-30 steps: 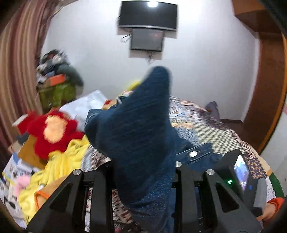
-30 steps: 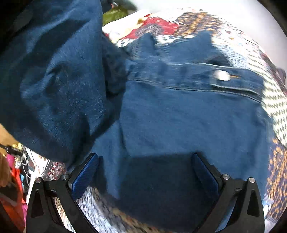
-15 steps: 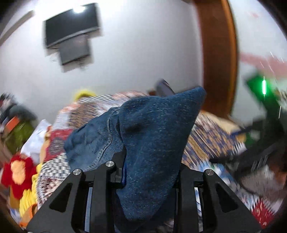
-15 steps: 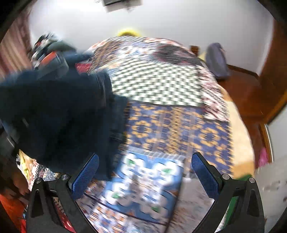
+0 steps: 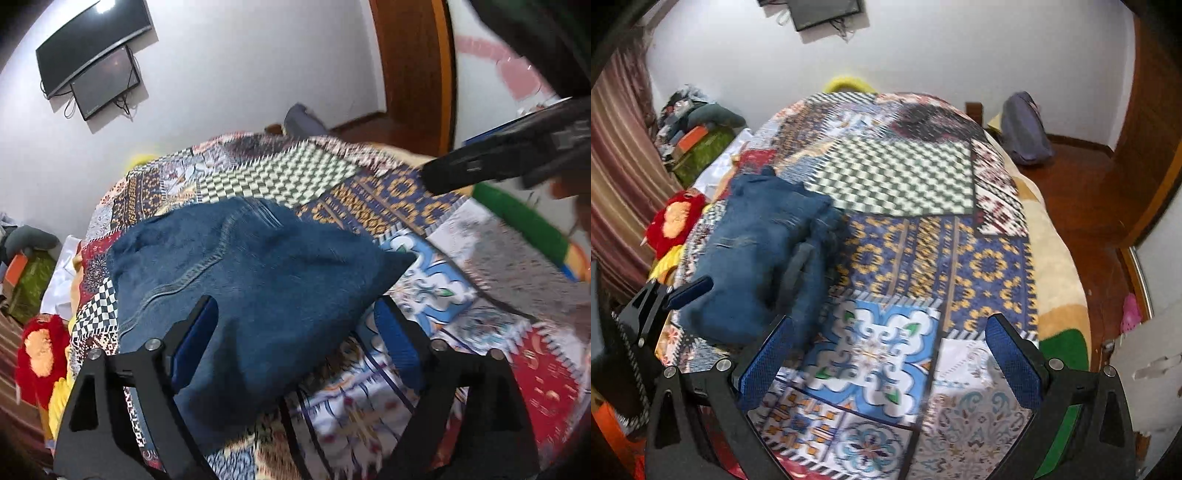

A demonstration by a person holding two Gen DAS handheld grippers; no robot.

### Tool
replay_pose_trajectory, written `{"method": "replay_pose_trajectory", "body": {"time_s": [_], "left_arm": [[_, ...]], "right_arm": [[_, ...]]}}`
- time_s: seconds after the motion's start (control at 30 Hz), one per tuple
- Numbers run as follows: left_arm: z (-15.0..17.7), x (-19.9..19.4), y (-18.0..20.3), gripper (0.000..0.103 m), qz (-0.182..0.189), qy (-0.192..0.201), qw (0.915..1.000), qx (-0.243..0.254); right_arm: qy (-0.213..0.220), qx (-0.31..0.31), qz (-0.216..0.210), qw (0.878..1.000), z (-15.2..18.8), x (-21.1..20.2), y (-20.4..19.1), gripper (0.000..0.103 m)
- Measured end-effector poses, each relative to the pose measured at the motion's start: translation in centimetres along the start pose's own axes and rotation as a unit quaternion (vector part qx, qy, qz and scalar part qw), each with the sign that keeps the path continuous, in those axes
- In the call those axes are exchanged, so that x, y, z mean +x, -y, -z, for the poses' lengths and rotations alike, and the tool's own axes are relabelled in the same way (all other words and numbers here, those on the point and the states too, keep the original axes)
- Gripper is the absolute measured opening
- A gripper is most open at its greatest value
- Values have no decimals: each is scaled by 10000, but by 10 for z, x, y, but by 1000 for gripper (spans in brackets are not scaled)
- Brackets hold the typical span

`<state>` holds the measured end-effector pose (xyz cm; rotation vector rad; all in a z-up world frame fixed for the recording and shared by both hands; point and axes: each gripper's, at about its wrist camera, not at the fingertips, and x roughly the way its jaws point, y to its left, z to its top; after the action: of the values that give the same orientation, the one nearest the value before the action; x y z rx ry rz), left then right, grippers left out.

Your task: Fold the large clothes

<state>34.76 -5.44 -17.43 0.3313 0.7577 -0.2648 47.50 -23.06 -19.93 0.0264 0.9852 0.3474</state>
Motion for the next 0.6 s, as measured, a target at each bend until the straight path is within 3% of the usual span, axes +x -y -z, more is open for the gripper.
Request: {"method": "replay_pose_trajectory", "body": {"time_s": [0.07, 0.17, 0.23, 0.4, 0.6], "left_arm": [[2, -19, -8, 88, -37, 85, 9999, -69], [3, -40, -33, 100, -190, 242, 9989, -351], [8, -53, -59, 101, -325, 351, 9966, -674], [26, -55, -116, 101, -793, 209, 9883, -1286], [62, -23, -161, 101, -340, -403, 9714, -2316]], "right_arm": [[116, -154, -60, 9998, -3, -5, -15, 103], [238, -401, -186, 9987, -8, -8, -38, 103], [293, -575, -360, 9973, -12, -8, -59, 103], [168, -857, -701, 9937, -16, 11, -100, 103], [-454, -893, -714, 9924, -10, 62, -117, 103]]}}
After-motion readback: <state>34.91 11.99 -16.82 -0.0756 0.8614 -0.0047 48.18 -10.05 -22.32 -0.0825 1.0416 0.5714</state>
